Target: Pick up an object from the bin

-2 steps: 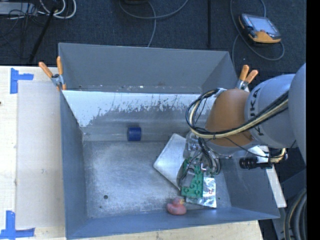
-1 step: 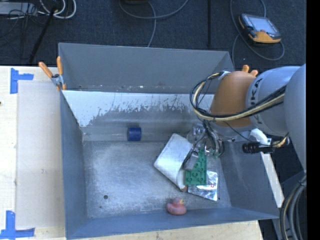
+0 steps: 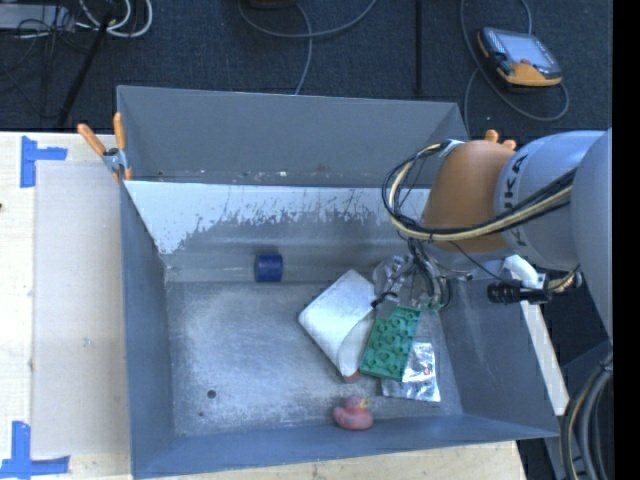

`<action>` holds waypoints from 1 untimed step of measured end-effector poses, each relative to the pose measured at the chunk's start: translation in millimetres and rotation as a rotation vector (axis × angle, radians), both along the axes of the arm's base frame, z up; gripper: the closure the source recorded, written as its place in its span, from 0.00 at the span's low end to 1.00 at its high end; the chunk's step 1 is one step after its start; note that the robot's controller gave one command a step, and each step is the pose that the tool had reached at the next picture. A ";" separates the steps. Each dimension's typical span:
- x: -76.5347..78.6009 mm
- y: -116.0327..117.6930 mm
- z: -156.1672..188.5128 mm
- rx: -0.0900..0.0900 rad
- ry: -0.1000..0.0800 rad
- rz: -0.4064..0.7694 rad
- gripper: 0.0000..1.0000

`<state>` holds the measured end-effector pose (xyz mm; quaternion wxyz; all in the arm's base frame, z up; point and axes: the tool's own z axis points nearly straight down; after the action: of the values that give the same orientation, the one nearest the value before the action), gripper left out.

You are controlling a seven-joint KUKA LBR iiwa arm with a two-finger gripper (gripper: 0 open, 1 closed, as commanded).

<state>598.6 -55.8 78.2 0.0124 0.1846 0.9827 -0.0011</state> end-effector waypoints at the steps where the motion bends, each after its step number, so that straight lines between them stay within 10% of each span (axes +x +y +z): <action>1: -19.1 -1.9 144.6 0.006 0.015 0.017 1.00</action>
Offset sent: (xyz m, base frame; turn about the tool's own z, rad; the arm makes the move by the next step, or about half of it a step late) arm -0.0213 -0.0024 0.1402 -0.0176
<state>579.5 -57.7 222.7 0.0045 0.1760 0.9844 0.0005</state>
